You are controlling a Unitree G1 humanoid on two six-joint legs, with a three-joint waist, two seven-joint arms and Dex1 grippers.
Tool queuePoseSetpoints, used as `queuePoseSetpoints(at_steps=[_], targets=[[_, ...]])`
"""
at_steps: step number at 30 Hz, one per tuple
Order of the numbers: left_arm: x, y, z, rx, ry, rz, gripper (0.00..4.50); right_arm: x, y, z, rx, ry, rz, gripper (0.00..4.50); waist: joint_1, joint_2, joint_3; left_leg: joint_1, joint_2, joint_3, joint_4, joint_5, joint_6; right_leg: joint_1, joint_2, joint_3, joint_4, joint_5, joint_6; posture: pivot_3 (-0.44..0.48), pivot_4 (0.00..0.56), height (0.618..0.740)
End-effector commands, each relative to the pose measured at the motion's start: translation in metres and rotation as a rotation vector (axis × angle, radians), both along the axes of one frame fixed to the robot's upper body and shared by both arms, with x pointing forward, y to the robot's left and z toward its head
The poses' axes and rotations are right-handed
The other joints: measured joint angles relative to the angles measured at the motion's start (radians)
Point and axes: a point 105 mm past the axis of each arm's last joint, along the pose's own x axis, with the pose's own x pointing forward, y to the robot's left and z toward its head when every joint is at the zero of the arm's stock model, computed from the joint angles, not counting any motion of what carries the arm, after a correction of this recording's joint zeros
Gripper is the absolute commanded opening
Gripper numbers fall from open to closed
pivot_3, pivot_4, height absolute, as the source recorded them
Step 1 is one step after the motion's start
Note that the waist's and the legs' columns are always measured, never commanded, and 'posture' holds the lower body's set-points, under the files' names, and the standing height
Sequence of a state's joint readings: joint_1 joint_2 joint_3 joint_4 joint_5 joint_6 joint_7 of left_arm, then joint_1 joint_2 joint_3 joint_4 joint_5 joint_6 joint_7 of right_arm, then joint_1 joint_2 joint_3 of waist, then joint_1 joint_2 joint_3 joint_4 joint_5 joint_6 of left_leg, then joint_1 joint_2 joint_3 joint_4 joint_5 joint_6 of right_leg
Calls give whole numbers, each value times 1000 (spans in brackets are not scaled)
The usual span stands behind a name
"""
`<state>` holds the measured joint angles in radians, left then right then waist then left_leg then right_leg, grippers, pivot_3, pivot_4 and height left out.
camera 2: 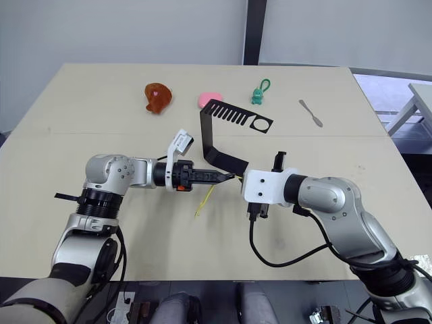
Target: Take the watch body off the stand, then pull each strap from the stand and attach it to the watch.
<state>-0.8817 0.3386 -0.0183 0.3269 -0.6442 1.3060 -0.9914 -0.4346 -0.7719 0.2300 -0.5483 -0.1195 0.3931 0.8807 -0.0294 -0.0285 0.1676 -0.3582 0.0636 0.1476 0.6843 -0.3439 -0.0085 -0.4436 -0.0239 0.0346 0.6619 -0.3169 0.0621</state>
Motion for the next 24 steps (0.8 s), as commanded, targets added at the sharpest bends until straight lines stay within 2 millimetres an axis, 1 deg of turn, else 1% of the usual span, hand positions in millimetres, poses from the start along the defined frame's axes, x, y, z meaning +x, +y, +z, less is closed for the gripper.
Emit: queuePoseSetpoints(at_steps=[1, 24], targets=[[-10, -14, 19, -61, -56, -87, 1592, -7, 12, 11, 6, -46, 71, 0, 0, 0, 0, 0, 0, 0, 0, 0, 0, 0, 0, 0, 0, 0, 0, 0, 150, 740], [-11, -15, 21, -67, -65, -95, 1592, -6, 12, 11, 10, -45, 69, 0, 0, 0, 0, 0, 0, 0, 0, 0, 0, 0, 0, 0, 0, 0, 0, 0, 150, 740]])
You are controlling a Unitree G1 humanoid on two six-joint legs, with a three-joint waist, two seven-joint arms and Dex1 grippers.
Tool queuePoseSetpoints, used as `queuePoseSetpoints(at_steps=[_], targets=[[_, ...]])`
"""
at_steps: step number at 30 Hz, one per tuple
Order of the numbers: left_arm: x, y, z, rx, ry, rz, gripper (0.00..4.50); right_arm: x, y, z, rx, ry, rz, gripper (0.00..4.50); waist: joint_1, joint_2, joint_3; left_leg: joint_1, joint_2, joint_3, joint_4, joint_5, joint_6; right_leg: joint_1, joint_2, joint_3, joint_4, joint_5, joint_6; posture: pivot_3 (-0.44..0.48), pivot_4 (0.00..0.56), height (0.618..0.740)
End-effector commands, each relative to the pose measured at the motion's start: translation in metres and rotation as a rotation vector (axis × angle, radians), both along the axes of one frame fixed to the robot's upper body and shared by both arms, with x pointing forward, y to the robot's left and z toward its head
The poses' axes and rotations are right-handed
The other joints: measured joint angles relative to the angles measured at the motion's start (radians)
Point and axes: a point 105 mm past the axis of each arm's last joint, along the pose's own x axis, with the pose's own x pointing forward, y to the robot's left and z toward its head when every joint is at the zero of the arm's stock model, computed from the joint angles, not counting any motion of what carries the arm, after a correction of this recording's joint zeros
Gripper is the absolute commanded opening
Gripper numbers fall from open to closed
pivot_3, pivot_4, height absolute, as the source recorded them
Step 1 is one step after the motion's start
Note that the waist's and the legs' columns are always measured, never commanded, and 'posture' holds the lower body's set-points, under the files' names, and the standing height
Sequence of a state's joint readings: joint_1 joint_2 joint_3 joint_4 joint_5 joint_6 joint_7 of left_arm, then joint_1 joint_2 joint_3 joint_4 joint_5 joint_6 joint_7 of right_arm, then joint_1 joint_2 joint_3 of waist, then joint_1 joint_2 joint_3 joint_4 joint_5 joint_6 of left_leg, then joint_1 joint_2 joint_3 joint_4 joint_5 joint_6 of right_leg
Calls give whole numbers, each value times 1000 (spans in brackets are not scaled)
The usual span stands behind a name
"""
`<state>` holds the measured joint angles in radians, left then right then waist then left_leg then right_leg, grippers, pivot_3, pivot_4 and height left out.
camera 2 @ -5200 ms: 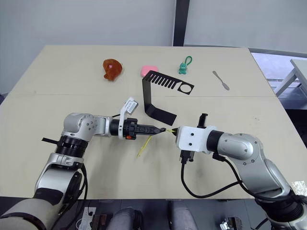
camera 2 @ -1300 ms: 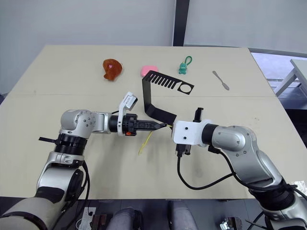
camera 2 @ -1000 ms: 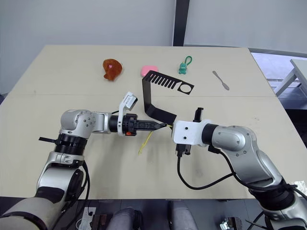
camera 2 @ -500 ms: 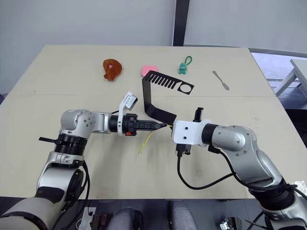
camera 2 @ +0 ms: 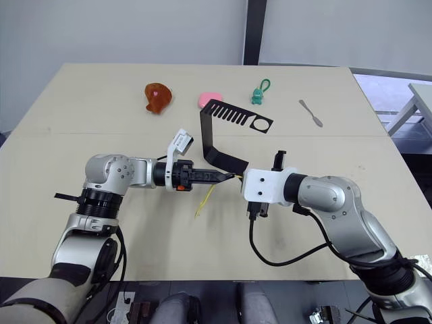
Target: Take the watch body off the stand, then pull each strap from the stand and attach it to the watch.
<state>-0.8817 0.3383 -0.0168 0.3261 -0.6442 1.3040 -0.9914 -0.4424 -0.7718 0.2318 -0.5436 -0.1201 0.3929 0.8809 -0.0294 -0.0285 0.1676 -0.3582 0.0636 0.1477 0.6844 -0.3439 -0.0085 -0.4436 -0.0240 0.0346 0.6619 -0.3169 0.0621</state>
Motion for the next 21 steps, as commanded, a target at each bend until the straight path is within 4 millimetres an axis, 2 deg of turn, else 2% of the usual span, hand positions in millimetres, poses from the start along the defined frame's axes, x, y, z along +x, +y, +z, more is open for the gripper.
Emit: queuePoseSetpoints(at_steps=[1, 21], targets=[[-11, -16, 21, -66, -63, -97, 1592, -7, 12, 10, 13, -40, 69, 0, 0, 0, 0, 0, 0, 0, 0, 0, 0, 0, 0, 0, 0, 0, 0, 0, 150, 740], [-11, -17, 22, -70, -66, -101, 1592, -8, 12, 10, 22, -32, 62, 0, 0, 0, 0, 0, 0, 0, 0, 0, 0, 0, 0, 0, 0, 0, 0, 0, 150, 740]])
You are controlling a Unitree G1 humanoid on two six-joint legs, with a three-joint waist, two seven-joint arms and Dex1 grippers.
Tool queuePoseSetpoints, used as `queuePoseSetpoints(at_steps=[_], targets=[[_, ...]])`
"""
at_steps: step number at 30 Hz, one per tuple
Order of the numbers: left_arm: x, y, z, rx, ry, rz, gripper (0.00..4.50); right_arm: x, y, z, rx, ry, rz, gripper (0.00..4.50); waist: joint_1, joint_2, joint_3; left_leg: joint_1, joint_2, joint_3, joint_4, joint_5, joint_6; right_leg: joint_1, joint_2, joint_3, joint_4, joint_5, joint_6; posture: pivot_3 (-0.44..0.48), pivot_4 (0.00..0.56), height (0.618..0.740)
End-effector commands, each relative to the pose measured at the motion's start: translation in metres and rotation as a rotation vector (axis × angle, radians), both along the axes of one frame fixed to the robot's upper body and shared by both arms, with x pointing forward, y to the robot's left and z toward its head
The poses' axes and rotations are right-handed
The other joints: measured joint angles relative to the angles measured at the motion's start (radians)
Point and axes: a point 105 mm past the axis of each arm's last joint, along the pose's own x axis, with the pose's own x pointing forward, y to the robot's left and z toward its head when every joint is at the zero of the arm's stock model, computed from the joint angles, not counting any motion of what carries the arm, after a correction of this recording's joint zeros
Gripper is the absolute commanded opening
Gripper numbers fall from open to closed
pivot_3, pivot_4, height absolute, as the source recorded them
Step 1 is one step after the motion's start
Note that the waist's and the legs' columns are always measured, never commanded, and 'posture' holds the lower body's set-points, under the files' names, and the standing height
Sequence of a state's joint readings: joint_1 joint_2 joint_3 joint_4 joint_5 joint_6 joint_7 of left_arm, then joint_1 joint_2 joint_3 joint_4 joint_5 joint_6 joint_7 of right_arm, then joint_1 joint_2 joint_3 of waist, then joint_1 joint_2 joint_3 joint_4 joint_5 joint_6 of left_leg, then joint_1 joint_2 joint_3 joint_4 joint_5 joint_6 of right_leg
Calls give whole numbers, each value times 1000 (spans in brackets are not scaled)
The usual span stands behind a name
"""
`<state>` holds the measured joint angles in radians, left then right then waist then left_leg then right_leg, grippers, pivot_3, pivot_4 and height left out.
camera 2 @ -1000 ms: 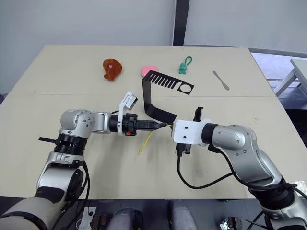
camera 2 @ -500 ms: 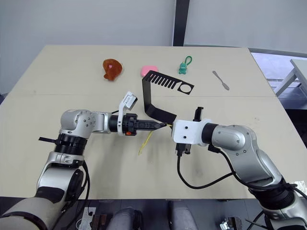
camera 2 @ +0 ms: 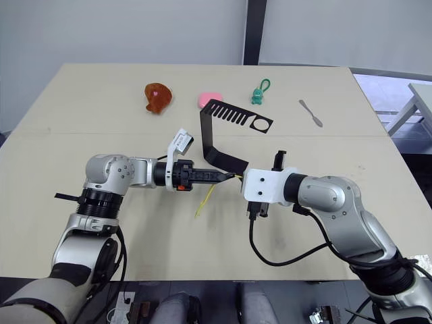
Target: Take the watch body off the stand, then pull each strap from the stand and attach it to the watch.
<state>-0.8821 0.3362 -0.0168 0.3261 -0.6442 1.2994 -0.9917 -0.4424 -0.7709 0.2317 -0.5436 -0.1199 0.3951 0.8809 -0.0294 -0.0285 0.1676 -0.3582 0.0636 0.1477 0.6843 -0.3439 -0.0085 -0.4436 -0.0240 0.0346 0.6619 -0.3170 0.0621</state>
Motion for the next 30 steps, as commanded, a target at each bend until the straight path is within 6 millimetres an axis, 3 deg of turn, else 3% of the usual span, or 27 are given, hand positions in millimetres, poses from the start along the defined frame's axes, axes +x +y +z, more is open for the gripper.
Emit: queuePoseSetpoints(at_steps=[1, 22, 30], targets=[[-11, -16, 22, -67, -63, -99, 1592, -8, 12, 10, 23, -33, 63, 0, 0, 0, 0, 0, 0, 0, 0, 0, 0, 0, 0, 0, 0, 0, 0, 0, 150, 740], [-11, -17, 24, -67, -70, -101, 1592, -6, 13, 12, 23, -38, 59, 0, 0, 0, 0, 0, 0, 0, 0, 0, 0, 0, 0, 0, 0, 0, 0, 0, 150, 740], [-6, -13, 15, -37, -73, -73, 1592, -7, 13, 18, 26, -65, 59, 0, 0, 0, 0, 0, 0, 0, 0, 0, 0, 0, 0, 0, 0, 0, 0, 0, 150, 740]])
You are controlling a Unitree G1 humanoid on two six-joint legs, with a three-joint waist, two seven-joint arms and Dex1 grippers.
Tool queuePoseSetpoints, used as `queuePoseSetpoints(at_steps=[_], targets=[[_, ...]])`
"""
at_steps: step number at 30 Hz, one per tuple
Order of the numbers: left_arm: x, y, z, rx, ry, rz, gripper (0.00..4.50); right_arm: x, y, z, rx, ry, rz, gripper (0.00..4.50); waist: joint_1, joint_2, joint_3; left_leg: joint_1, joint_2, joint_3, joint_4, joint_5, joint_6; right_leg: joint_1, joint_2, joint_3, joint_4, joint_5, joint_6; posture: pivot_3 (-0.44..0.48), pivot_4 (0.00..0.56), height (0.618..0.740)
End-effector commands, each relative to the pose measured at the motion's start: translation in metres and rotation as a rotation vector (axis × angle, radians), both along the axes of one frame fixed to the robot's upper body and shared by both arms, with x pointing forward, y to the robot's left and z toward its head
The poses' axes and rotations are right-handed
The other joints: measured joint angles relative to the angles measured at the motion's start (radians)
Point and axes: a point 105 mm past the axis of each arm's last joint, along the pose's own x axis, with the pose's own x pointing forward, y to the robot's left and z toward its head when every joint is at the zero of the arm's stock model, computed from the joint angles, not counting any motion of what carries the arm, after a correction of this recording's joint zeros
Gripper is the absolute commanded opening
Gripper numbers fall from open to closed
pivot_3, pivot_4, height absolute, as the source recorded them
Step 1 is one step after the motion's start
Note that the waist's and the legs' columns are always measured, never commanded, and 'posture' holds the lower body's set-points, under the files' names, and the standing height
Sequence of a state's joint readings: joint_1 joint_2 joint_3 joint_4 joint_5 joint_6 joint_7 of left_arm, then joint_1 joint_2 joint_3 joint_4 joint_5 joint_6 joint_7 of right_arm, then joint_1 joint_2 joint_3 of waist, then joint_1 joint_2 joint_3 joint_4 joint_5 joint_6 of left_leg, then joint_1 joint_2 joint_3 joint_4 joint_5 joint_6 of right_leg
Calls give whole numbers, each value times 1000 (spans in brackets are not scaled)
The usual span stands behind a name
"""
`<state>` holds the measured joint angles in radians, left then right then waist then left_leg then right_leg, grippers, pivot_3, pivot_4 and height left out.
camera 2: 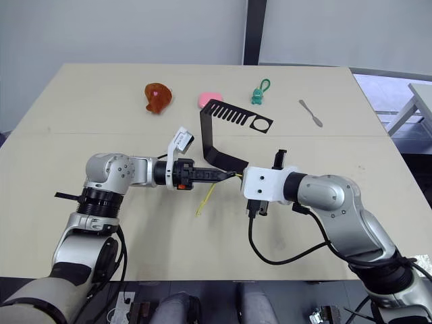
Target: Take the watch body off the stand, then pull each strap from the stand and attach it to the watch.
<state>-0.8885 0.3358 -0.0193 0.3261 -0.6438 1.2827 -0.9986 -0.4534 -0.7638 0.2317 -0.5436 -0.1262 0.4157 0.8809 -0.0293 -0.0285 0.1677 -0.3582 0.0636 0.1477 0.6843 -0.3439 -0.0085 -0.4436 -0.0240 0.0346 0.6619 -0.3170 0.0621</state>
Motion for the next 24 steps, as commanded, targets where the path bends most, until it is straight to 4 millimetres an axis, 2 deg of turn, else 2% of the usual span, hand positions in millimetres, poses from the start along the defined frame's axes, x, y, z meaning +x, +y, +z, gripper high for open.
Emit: queuePoseSetpoints(at_steps=[1, 9, 12, 15, 19, 20, 24], targets=[[-6, -11, 10, -24, -53, -63, 1592, -9, 13, 16, 20, -68, 73, 0, 0, 0, 0, 0, 0, 0, 0, 0, 0, 0, 0, 0, 0, 0, 0, 0, 150, 740], [3, -5, 1, 16, -79, -19, 1592, -20, 10, 25, 25, -101, 94, 0, 0, 0, 0, 0, 0, 0, 0, 0, 0, 0, 0, 0, 0, 0, 0, 0, 150, 740], [-2, -2, 0, 58, -204, -57, 1592, -31, 1, 29, 46, -64, 101, 960, 1, 0, 0, 0, 0, 0, 0, 0, 0, 0, 0, 0, 0, 0, 0, 0, 150, 740], [-7, 1, 0, 93, -333, -98, 1592, -42, -15, 29, 74, 29, 99, 2422, 1, 0, 0, 0, 0, 0, 0, 0, 0, 0, 0, 0, 0, 0, 0, 0, 150, 740], [-12, 12, 4, 142, -572, -135, 1592, -58, -38, 34, 244, 226, 79, 4288, 2, 0, 0, 0, 0, 0, 0, 0, 0, 0, 0, 0, 0, 0, 0, 0, 150, 740], [-16, 15, 4, 160, -645, -155, 1592, -61, -44, 35, 285, 276, 77, 4408, 1, 0, 0, 0, 0, 0, 0, 0, 0, 0, 0, 1, 0, 0, 0, 0, 150, 740], [-37, 27, -2, 236, -973, -288, 1592, -79, -53, 36, 374, 421, 100, 4408, 0, 0, 0, 1, 0, 0, -1, 0, 0, 0, 0, 1, 0, 0, 0, 0, 150, 740]])
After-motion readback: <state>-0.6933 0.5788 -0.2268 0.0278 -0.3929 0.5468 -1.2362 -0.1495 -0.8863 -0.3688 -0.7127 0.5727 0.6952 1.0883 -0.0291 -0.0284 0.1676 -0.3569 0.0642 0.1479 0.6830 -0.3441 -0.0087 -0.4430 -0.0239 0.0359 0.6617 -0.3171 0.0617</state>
